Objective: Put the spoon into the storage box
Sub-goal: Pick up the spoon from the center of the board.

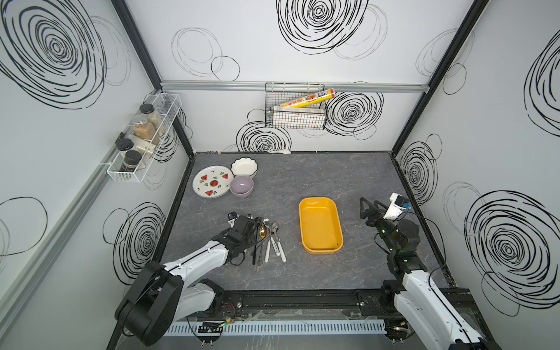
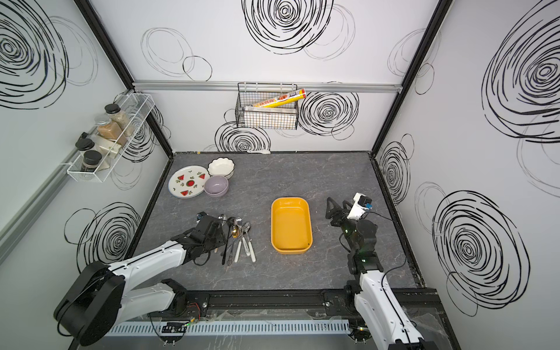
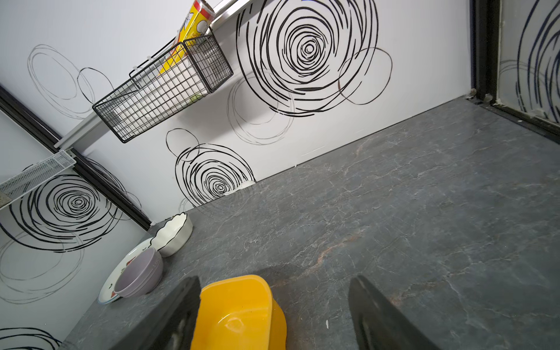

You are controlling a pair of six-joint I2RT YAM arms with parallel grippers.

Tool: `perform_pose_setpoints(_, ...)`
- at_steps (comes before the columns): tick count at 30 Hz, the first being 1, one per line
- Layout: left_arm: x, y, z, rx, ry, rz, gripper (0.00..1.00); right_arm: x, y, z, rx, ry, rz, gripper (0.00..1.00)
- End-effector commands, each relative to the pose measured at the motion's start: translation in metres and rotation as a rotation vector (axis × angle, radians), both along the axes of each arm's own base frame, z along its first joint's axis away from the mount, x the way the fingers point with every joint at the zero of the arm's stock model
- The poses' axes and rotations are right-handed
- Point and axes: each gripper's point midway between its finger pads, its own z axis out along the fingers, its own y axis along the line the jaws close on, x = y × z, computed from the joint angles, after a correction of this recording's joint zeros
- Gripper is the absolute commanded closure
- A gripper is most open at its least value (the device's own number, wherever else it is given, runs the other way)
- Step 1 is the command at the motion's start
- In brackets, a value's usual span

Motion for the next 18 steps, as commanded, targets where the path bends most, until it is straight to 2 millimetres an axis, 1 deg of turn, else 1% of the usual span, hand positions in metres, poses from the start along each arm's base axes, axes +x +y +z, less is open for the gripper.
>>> perform_pose_setpoints(1,-0.022,0.005,-0.025,0.060,0.127,-0.012,0.40,-0.002,-0.002,0.006,0.006,-0.021,-0.010,0.19)
perform_pose_setpoints(5,-0.027,0.004,-0.029,0.122,0.165,-0.032,0.41,-0.004,-0.001,0.009,0.011,-0.034,-0.007,0.19)
perform_pose_setpoints(9,-0.040,0.005,-0.038,0.207,0.228,-0.040,0.42,-0.005,-0.001,0.009,0.016,-0.040,-0.008,0.19)
perform_pose_setpoints(11,-0.044,0.001,-0.039,0.215,0.247,-0.054,0.42,-0.005,-0.001,0.009,0.019,-0.039,-0.007,0.19)
perform_pose_setpoints(15,-0.051,0.000,-0.041,0.237,0.277,-0.057,0.46,-0.006,0.000,0.010,0.028,-0.044,0.000,0.19)
perform_pose_setpoints(16,-0.053,-0.002,-0.043,0.232,0.287,-0.064,0.47,-0.006,0.000,0.012,0.028,-0.048,0.000,0.19)
perform_pose_setpoints(18,-0.058,-0.006,-0.047,0.232,0.318,-0.080,0.55,-0.007,-0.001,0.013,0.028,-0.052,-0.002,0.19)
